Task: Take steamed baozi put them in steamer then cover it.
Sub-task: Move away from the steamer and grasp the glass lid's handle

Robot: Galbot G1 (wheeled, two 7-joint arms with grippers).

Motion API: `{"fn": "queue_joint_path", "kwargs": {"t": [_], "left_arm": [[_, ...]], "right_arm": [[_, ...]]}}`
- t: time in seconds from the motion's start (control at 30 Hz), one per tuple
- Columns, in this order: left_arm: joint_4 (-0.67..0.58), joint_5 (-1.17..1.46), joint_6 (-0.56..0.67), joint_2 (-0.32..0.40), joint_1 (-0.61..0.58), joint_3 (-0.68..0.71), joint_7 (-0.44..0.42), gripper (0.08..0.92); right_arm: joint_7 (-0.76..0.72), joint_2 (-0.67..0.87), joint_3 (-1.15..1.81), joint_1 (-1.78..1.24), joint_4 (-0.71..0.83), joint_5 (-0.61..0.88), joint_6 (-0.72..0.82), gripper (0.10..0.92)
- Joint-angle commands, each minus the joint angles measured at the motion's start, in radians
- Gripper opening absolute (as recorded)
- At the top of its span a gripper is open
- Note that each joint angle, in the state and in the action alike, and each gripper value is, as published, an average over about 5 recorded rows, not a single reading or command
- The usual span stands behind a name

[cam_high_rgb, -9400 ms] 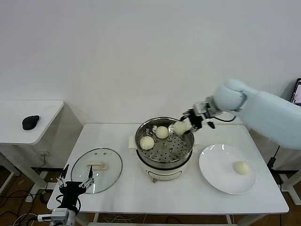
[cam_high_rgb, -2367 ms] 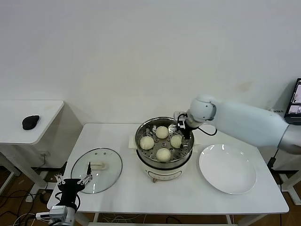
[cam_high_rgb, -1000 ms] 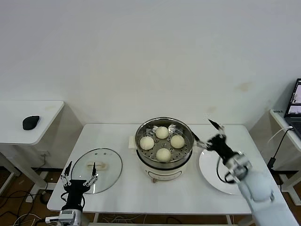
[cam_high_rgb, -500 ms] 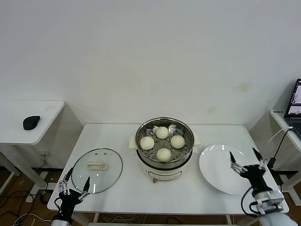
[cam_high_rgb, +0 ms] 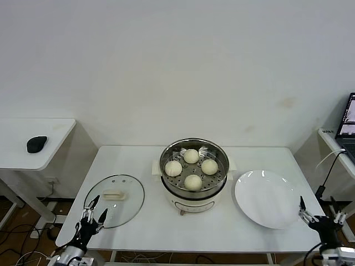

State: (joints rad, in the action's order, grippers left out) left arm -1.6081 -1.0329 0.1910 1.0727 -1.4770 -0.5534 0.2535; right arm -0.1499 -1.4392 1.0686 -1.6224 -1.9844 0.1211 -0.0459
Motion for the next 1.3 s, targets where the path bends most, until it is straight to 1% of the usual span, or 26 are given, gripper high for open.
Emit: {"fn": "queue_joint_path", "kwargs": {"t": [0.03, 0.57, 0.8, 1.17, 1.27, 1.3], "left_arm": [[0.175, -0.095, -0.001, -0.03, 0.222, 0.089, -0.01, 0.823], [0.313, -0.094, -0.013, -0.032, 0.366, 0.159, -0.03, 0.823], [0.313, -0.089, -0.023, -0.034, 0.386, 0.165, -0.049, 0.823], [0.337, -0.073, -0.033, -0.017, 0.404, 0.173, -0.059, 0.823], [0.326, -0.066, -0.033, -0.019, 0.398, 0.175, -0.069, 0.792], [0.322, -0.065, -0.033, -0.02, 0.396, 0.175, -0.072, 0.77]], "right_arm": [[0.005, -0.046, 0.066, -0.035, -0.007, -0.026, -0.009, 0.823], [-0.009, -0.057, 0.079, -0.035, 0.023, -0.049, -0.028, 0.823], [-0.012, -0.058, 0.063, -0.028, 0.044, -0.065, -0.033, 0.823], [-0.015, -0.059, 0.043, -0.026, 0.059, -0.086, -0.039, 0.823], [-0.016, -0.059, 0.039, -0.027, 0.064, -0.09, -0.042, 0.823], [-0.016, -0.059, 0.038, -0.027, 0.065, -0.092, -0.042, 0.823]]}}
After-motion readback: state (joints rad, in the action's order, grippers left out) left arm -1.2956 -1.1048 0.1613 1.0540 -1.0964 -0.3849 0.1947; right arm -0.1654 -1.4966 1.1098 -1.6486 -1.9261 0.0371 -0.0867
